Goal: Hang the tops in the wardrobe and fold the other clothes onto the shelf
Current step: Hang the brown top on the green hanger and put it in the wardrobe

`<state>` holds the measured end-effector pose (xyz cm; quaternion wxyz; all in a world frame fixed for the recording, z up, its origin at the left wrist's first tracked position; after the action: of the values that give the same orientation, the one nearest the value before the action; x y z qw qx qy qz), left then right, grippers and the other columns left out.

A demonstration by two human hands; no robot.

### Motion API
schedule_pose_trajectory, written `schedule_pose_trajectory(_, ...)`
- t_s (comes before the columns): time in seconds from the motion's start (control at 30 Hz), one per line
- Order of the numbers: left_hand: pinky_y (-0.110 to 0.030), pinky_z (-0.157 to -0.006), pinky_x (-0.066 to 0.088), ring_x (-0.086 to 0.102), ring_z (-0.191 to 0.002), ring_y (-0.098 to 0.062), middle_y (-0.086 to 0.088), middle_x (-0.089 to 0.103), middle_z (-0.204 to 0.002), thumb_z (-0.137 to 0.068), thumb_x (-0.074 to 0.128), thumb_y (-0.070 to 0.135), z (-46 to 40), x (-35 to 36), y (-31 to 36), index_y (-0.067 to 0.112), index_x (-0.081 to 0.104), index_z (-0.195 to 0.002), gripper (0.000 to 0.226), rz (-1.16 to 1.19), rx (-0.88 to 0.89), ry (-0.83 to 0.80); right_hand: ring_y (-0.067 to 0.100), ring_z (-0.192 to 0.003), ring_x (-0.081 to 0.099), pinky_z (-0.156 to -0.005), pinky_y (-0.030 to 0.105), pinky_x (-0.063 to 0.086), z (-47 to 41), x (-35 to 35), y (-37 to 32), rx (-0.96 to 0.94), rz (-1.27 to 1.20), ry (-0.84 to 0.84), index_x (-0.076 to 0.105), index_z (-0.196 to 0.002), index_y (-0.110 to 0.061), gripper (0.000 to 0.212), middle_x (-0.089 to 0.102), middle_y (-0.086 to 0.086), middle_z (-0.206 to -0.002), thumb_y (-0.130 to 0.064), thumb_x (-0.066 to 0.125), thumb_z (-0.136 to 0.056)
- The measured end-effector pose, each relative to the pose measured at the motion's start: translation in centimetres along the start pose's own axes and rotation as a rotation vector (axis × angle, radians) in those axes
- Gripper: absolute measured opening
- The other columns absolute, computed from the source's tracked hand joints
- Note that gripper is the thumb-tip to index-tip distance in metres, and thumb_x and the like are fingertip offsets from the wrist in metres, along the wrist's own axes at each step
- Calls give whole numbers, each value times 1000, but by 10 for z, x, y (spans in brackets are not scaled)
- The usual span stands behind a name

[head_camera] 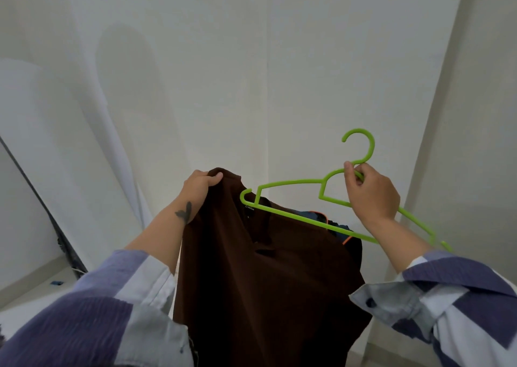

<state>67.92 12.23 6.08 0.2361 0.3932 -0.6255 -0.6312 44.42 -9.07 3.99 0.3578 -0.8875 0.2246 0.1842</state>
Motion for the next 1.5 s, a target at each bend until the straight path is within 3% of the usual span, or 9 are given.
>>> schedule_pose_trajectory(0.1,-38,-82,46,58,-78,-29,-9,58,-76,-93,56,17,4,-1,4,8,52,-71,23,40,-18,8,17,-51,44,-45,24,23,1,-1,-1,9,-9,-1,53,-72,-17,44,46,-6,-52,-49,36,-97)
schedule_pose_trajectory(0.37,-38,-78,48,60,-77,-30,-15,63,-86,-84,63,21,10,2,10,7,58,-77,16,16,-26,-43,16,-51,44,-45,25,25,6,2,-8,56,-66,-43,50,-68,-18,46,47,-4,-54,-50,35,-97)
schedule_pose_trajectory(0.5,-44,-94,50,63,-100,-29,-9,63,-112,-59,74,57,-6,-7,-4,24,72,-92,46,-123,34,-42,13,-51,43,-46,24,25,7,0,-9,57,-73,-57,48,-66,-19,46,47,-4,-55,-50,34,-97)
schedule_pose_trajectory(0.67,-48,-95,49,63,-102,-29,0,66,-110,-45,66,85,-30,-20,-30,45,71,-97,66,-221,62,-38,16,-52,43,-46,25,24,7,-2,-8,57,-92,-51,47,-65,-17,48,47,-2,-54,-50,34,-97)
schedule_pose_trajectory(0.83,-28,-80,54,67,-85,-15,3,71,-87,-72,79,43,20,-7,11,26,74,-88,24,-268,66,-69,19,-54,45,-46,24,26,8,-1,-9,73,-93,-57,49,-68,-17,48,48,-2,-56,-51,33,-97)
schedule_pose_trajectory(0.93,-22,-68,52,68,-76,-14,1,72,-80,-71,80,42,22,-6,12,19,73,-80,25,-368,60,-87,20,-56,47,-46,24,26,9,0,-10,80,-97,-60,55,-73,-16,48,49,-2,-56,-52,33,-97)
schedule_pose_trajectory(1.2,-25,-80,50,63,-91,-16,2,69,-96,-91,59,41,20,5,15,20,71,-102,26,-481,154,-194,21,-59,49,-47,23,27,6,-2,-18,62,-105,-45,53,-73,-19,43,51,-3,-58,-51,35,-97)
schedule_pose_trajectory(1.3,-34,-93,50,65,-100,-21,-3,70,-104,-95,55,29,19,10,14,18,70,-106,22,-321,130,-174,17,-55,45,-47,23,25,6,-4,-16,58,-94,-37,51,-73,-21,41,45,-7,-54,-50,35,-97)
schedule_pose_trajectory(1.5,-30,-86,54,68,-98,-23,-7,72,-103,-96,54,25,21,20,17,16,72,-105,22,-53,117,-178,12,-51,43,-46,23,25,8,-9,-15,18,-95,-17,53,-76,-20,40,44,-8,-53,-50,36,-97)
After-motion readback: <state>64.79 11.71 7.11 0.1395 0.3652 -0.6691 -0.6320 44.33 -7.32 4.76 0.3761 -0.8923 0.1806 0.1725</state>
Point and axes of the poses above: each hand's wrist, its own z-axis away from the middle knuckle, its own x-axis out of the palm, y = z × x, the point moved 1 cm from there along -z, towards the middle knuckle
